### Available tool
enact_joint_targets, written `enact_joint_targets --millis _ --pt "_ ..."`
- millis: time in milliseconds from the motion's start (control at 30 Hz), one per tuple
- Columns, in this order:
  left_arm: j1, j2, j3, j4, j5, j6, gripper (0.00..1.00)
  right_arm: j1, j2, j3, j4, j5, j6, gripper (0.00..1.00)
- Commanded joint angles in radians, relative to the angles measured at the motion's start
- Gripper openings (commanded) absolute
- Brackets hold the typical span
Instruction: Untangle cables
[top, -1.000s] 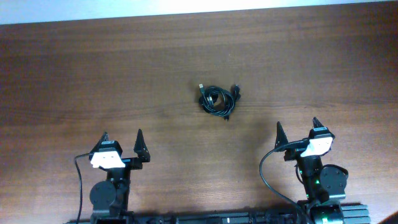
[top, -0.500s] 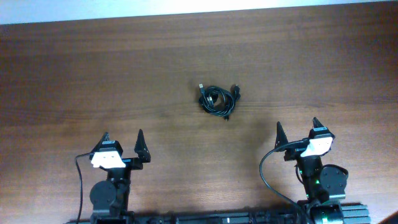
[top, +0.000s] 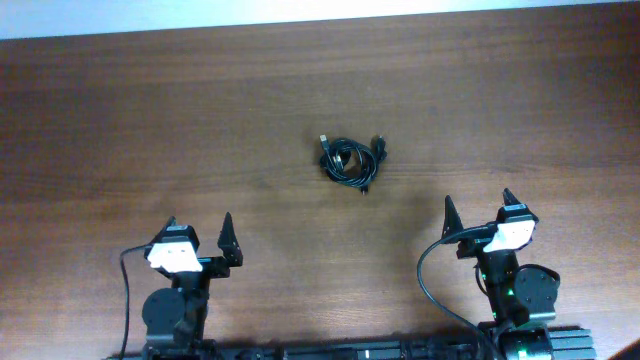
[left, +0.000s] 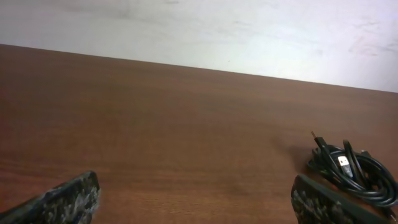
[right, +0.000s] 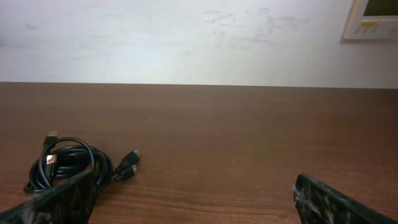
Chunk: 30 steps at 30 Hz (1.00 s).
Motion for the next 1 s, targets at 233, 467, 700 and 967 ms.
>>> enact_joint_targets --millis 233,467,700,967 --pt "0.006 0.193 0.117 -0.002 0.042 0.031 0.99 0.009 -0.01 -0.005 -0.007 0.019 -0.005 0.99" --pt "0.006 0.385 0.244 -0.047 0.066 0.08 0.99 0.009 -0.01 -0.005 -0.007 0.019 -0.005 0.99" --pt "0.006 0.575 0.441 -0.208 0.071 0.08 0.99 0.009 -0.01 -0.005 -0.007 0.019 -0.005 0.99" --pt "0.005 0.811 0.625 -0.355 0.074 0.08 0.99 0.009 -0.011 -0.005 -0.007 0.019 -0.005 0.99"
